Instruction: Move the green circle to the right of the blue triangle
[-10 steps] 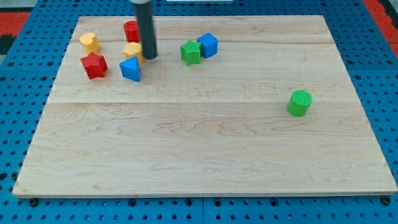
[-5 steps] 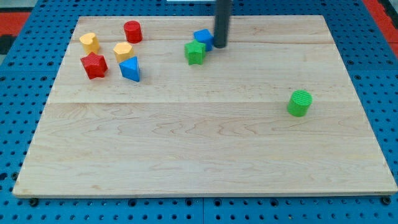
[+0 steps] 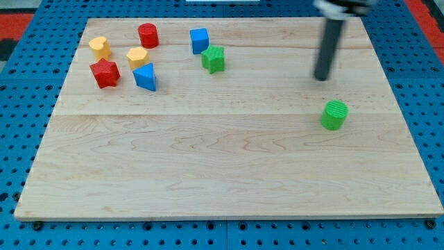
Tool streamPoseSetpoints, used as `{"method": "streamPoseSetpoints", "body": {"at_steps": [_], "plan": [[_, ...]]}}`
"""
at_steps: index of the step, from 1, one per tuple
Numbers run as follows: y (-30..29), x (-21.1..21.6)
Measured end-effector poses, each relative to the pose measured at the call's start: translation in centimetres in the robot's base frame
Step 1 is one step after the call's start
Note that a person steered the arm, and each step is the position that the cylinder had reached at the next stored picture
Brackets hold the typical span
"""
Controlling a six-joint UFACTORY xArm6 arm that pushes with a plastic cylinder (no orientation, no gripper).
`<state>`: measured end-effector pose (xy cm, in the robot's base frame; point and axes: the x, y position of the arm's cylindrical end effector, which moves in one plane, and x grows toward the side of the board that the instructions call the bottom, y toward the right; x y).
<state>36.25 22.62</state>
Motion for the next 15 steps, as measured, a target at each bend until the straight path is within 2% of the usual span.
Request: {"method": "streamPoseSetpoints", "body": {"at_steps": [1, 4, 5, 6, 7, 9, 10, 11, 13, 14, 15], "plan": [[5.6, 3.8], [-3.3, 12.4], [-7.8, 9.0], [-0.9, 9.9], [-0.1, 7.0], [-15.9, 6.0], [-11.1, 6.5], [-9.4, 3.6], [-22.1, 3.4], [-25.6, 1.5], [-25.4, 2.0]]}}
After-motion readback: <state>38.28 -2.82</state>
